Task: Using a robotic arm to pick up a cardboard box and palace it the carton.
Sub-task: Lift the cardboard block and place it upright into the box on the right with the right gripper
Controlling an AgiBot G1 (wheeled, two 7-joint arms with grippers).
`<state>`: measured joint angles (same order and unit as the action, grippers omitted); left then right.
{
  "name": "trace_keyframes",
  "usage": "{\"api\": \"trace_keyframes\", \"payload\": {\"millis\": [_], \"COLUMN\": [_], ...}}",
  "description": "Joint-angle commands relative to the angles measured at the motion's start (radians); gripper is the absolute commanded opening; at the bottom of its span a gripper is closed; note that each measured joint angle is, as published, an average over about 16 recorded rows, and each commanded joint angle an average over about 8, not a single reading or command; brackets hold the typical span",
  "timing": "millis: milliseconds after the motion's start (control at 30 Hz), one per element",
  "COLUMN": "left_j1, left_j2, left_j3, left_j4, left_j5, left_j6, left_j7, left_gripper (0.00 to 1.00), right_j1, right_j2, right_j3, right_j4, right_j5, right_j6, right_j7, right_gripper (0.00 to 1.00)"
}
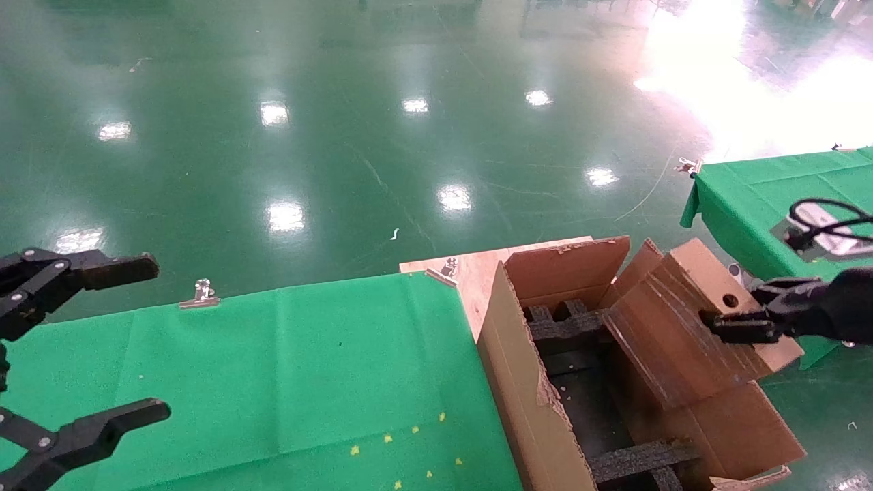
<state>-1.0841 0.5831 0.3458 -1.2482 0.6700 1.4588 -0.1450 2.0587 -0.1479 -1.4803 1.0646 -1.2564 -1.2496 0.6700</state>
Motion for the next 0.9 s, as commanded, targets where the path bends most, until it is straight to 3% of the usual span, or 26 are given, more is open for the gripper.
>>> {"api": "trace_keyframes", "payload": {"millis": [33,233,400,633,900], "left_j1": [0.0,0.0,0.0,0.0,0.0], "left_j2": [0.0,0.0,0.0,0.0,0.0], "left_j3": [0.0,0.0,0.0,0.0,0.0], "left_j4": [0.0,0.0,0.0,0.0,0.0], "left_j5": [0.0,0.0,0.0,0.0,0.0], "left_j6": [0.0,0.0,0.0,0.0,0.0], "left_j7": [0.0,0.0,0.0,0.0,0.0], "left_gripper": [1.0,1.0,1.0,1.0,1.0], "right_j1": [-0.016,-0.02,-0.043,-0.104,-0.18], "right_j2": [0.014,0.014,0.008,-0.007,-0.033], "right_j3": [-0.008,-0.011,-0.026,-0.067,-0.112], "right_j4": [0.008,0.004,-0.014,-0.008,-0.001], "right_j5": [0.008,0.013,0.014,0.0,-0.007], "right_j6": [0.028,0.037,0.077,0.183,0.302], "right_j7": [0.052,0.054,0.119,0.225,0.272], "right_gripper": [0.0,0.0,0.0,0.0,0.0]}}
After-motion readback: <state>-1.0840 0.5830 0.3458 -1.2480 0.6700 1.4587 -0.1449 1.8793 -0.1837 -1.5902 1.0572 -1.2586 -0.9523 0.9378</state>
